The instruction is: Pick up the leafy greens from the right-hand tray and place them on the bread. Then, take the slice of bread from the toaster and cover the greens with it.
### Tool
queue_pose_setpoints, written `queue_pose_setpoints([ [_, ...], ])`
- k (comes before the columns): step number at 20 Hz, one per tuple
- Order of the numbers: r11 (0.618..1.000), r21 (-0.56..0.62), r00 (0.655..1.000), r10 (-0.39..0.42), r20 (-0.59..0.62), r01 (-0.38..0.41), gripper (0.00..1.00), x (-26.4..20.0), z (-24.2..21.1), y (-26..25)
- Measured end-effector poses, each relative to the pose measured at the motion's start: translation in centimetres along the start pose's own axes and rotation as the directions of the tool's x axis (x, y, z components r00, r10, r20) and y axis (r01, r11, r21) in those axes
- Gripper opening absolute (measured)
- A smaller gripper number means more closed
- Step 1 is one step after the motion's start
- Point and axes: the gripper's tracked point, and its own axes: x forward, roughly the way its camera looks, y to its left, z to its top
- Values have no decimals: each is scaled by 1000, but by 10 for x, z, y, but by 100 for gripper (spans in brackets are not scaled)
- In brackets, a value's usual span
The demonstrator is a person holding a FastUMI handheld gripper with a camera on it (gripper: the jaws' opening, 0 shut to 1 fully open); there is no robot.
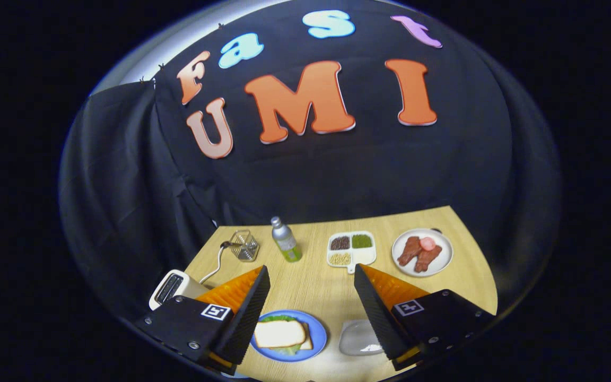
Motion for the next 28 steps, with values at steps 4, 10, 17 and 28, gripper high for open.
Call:
queue_pose_setpoints([
  [4, 999, -18, 993, -43, 109, 45, 97, -29, 40, -22],
  [10, 990, -81, 952, -86, 292, 114, 97, -74, 108, -41],
  [17, 978, -125, 897, -98, 430, 167, 98, -104, 147, -36],
  [28, 974, -176, 883, -42, 467, 140, 97, -108, 166, -5],
])
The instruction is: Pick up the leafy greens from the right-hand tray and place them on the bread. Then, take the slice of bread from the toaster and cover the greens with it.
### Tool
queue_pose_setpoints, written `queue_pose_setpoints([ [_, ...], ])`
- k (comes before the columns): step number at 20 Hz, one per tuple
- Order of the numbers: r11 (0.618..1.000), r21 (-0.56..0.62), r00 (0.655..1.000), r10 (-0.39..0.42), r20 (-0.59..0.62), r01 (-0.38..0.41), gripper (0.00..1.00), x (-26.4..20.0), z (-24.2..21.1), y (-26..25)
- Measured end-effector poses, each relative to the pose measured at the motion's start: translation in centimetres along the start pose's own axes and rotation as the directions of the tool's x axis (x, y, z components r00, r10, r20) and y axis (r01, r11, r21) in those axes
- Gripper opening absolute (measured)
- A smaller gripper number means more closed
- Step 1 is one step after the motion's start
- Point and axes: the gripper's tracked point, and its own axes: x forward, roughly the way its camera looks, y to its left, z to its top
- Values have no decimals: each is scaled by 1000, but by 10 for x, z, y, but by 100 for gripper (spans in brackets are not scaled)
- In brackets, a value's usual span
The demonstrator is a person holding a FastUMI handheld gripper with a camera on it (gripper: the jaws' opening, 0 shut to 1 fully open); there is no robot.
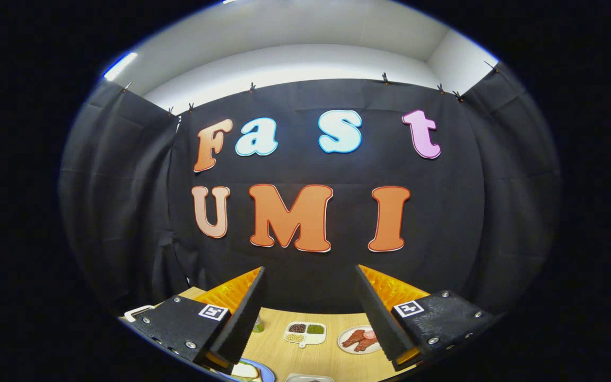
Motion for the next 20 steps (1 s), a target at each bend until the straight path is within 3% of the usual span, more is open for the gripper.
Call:
queue_pose_setpoints([
  [20, 995, -70, 994, 75, 82, -69, 98, 3, 32, 24],
])
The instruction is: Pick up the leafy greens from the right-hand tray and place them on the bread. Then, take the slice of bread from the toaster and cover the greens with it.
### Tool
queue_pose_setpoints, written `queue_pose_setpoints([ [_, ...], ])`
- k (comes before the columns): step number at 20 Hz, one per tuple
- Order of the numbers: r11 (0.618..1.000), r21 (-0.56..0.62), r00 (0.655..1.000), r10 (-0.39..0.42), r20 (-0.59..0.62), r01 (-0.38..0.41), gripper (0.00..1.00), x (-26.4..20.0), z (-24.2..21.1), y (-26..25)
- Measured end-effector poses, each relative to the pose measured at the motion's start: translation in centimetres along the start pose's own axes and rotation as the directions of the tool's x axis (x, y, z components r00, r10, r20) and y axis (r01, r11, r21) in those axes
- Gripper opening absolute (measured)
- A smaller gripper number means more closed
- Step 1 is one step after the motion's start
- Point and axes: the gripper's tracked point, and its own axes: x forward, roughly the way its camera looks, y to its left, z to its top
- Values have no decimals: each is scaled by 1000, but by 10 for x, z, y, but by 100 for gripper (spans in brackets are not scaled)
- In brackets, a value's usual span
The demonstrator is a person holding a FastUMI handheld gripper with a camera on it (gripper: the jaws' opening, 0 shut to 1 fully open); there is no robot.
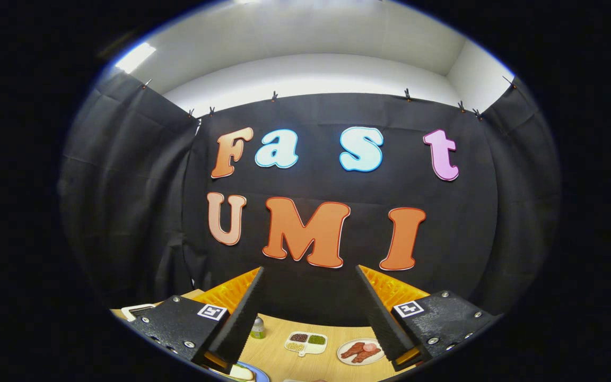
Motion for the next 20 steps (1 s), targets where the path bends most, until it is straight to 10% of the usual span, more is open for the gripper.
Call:
queue_pose_setpoints([
  [20, 999, 24, 999, 36, 22, -37, 100, -3, 7, 11],
])
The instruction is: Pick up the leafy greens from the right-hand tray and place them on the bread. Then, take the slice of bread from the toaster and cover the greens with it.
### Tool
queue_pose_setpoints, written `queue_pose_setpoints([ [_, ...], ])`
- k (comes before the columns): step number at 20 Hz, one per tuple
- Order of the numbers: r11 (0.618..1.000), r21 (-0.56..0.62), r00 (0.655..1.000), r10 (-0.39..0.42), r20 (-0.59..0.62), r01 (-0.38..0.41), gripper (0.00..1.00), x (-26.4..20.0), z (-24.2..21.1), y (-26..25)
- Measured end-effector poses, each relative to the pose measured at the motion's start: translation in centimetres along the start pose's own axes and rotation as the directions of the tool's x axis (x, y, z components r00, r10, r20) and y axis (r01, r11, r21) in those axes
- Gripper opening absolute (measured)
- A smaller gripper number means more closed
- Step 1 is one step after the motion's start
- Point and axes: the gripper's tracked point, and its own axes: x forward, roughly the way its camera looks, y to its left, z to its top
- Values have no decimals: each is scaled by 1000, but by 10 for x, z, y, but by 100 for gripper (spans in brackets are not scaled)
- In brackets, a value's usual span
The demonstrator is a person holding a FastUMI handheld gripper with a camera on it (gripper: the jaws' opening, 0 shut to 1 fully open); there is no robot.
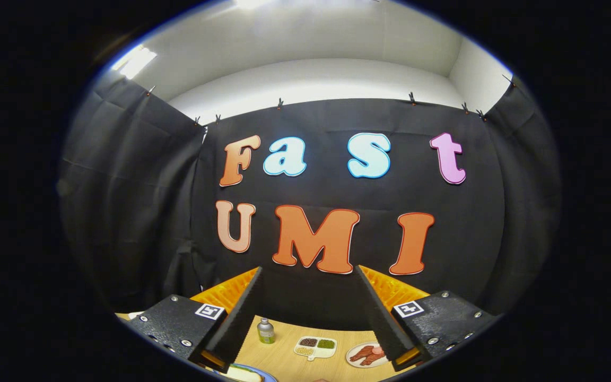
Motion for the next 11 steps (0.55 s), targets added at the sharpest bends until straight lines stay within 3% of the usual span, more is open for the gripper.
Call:
queue_pose_setpoints([
  [11, 1000, -13, 1000, 0, -10, 0, 100, -5, -1, -1],
])
